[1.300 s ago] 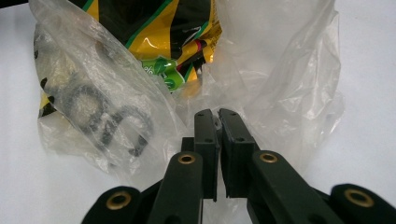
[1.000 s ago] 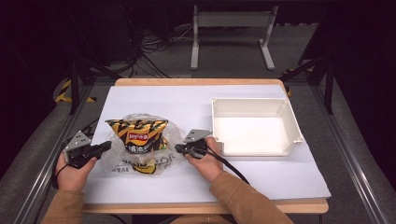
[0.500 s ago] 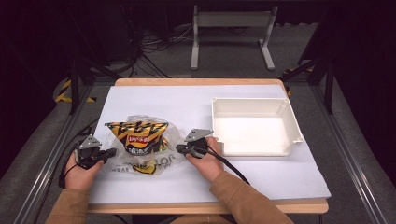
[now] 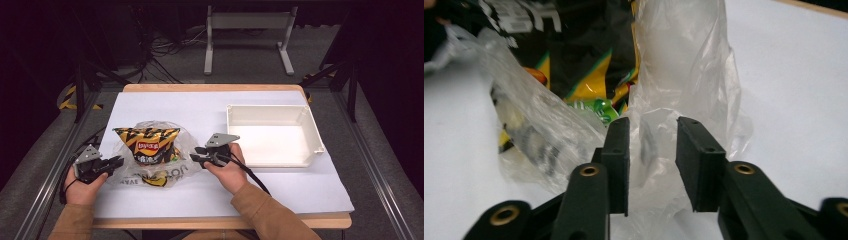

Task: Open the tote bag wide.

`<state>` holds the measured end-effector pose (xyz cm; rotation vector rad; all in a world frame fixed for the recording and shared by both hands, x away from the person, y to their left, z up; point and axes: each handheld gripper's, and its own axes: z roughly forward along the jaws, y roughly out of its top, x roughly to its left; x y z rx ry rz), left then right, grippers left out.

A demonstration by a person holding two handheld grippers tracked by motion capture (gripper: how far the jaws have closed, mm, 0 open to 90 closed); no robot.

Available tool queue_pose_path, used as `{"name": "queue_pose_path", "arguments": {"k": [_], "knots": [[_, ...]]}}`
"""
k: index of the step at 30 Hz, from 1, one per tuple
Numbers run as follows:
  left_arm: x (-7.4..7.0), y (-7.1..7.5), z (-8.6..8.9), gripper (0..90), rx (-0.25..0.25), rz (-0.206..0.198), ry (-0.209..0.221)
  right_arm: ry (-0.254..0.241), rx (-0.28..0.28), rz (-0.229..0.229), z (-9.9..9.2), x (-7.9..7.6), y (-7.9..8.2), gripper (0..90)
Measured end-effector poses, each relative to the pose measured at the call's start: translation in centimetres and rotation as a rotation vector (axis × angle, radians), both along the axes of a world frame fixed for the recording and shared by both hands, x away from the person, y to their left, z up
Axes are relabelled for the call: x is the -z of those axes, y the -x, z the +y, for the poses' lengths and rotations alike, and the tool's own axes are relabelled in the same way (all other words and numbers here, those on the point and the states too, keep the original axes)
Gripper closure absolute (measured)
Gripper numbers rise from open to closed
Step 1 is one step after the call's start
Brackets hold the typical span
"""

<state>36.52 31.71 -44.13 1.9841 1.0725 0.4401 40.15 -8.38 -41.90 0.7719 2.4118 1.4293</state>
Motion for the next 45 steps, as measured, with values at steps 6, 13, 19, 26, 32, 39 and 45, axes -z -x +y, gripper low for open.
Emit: {"name": "queue_pose_path", "arguments": {"k": [6,13,19,26,32,39,45], "knots": [[0.0,-0.1,-0.2,78.9,0.006,0.004,0.001,-0.054,-0.001,-0.042,-1.2,-2.6,0.3,61.4],[0.0,-0.1,-0.2,80.1,0.007,0.003,0.001,-0.118,0.002,-0.068,-1.0,-4.9,-1.3,60.4],[0.0,0.0,-0.1,80.7,0.006,0.0,0.003,-0.163,-0.017,-0.067,0.7,-5.1,-3.2,57.9],[0.1,-0.1,-0.2,81.0,0.009,0.001,0.004,-0.123,-0.015,-0.077,3.2,-4.2,-5.0,54.2],[0.1,0.0,-0.1,83.8,0.006,0.0,-0.003,-0.025,0.002,-0.085,3.9,-3.1,-5.6,90.0],[0.1,0.0,0.0,88.8,-0.007,0.011,-0.015,0.155,0.073,-0.029,4.1,-1.0,-5.6,90.0],[0.1,-0.1,0.0,88.8,-0.014,0.013,-0.02,0.215,0.121,0.069,4.0,0.5,-6.0,90.0]]}}
